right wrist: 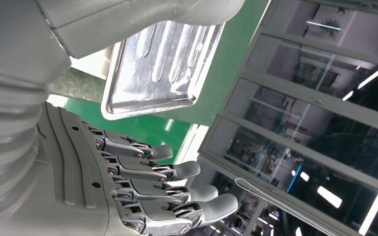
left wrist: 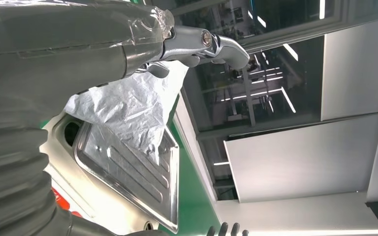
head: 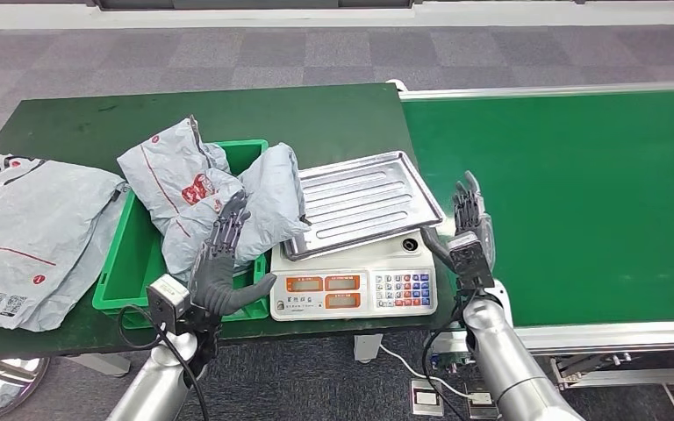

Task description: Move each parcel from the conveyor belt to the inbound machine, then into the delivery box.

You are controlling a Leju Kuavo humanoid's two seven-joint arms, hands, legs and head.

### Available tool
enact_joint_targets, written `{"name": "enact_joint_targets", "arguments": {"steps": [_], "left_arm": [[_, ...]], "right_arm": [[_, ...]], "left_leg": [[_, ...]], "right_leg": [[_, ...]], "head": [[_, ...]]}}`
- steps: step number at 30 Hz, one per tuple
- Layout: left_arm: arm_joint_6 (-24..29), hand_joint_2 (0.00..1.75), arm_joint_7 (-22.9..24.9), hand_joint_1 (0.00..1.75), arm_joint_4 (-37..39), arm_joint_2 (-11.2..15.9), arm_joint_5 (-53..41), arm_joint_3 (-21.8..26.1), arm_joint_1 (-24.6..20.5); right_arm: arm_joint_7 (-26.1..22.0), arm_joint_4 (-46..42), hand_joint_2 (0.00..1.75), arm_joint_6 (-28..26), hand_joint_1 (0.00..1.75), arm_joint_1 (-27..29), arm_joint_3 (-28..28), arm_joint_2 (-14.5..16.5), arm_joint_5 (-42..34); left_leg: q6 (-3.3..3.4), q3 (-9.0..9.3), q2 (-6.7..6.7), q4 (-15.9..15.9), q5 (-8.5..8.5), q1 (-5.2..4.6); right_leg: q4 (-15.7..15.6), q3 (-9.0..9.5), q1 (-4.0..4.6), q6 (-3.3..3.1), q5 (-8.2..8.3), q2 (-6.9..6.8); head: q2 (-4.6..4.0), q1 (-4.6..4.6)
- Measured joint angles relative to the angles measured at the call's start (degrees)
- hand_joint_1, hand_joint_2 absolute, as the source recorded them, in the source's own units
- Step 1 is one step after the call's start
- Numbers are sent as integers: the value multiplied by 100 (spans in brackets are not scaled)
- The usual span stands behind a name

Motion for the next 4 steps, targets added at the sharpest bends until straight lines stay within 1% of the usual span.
{"name": "enact_joint_targets", "arguments": {"steps": [4], "left_arm": [[-7,175,0,0,-2,0,1,3,2]], "right_arm": [[0,0,175,-11,0,3,8,26,0]], "left_leg": [[0,0,0,0,0,0]], "right_leg": [[0,0,0,0,0,0]], "head": [[0,0]]}}
